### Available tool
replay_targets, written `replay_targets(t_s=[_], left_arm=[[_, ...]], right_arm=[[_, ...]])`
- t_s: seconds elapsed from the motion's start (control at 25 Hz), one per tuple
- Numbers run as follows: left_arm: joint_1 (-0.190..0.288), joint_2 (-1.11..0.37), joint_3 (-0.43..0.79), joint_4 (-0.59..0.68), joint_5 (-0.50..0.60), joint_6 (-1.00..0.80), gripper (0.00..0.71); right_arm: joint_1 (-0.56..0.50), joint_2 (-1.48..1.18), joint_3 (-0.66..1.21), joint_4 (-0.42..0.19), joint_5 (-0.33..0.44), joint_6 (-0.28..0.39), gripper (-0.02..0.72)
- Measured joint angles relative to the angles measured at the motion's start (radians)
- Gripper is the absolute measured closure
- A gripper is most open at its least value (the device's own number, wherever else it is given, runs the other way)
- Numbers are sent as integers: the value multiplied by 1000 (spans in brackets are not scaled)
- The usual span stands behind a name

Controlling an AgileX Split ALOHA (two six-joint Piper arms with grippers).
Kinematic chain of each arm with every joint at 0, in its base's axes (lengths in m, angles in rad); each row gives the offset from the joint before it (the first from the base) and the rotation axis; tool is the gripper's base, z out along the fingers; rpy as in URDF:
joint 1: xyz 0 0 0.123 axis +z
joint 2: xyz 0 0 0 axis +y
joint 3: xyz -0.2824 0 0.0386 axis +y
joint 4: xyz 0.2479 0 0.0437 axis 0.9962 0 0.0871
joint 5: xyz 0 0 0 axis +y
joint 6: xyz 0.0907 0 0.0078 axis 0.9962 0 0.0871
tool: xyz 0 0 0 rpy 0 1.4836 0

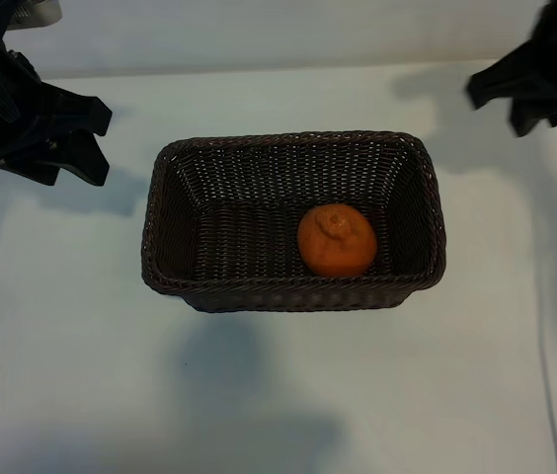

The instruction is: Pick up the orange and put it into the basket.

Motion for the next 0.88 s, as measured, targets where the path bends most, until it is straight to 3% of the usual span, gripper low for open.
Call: replay_targets(t_s=[0.24, 0.44, 0.88], left_arm=[[0, 0, 0, 0, 0, 0, 183], [0, 0, 0, 0, 0, 14, 183], [0, 0, 0, -32, 0, 16, 183]], right_arm=[[-114, -22, 31, 50, 2, -10, 428], [-115, -31, 31, 123, 2, -37, 441], [-115, -85, 90, 162, 2, -44, 446]])
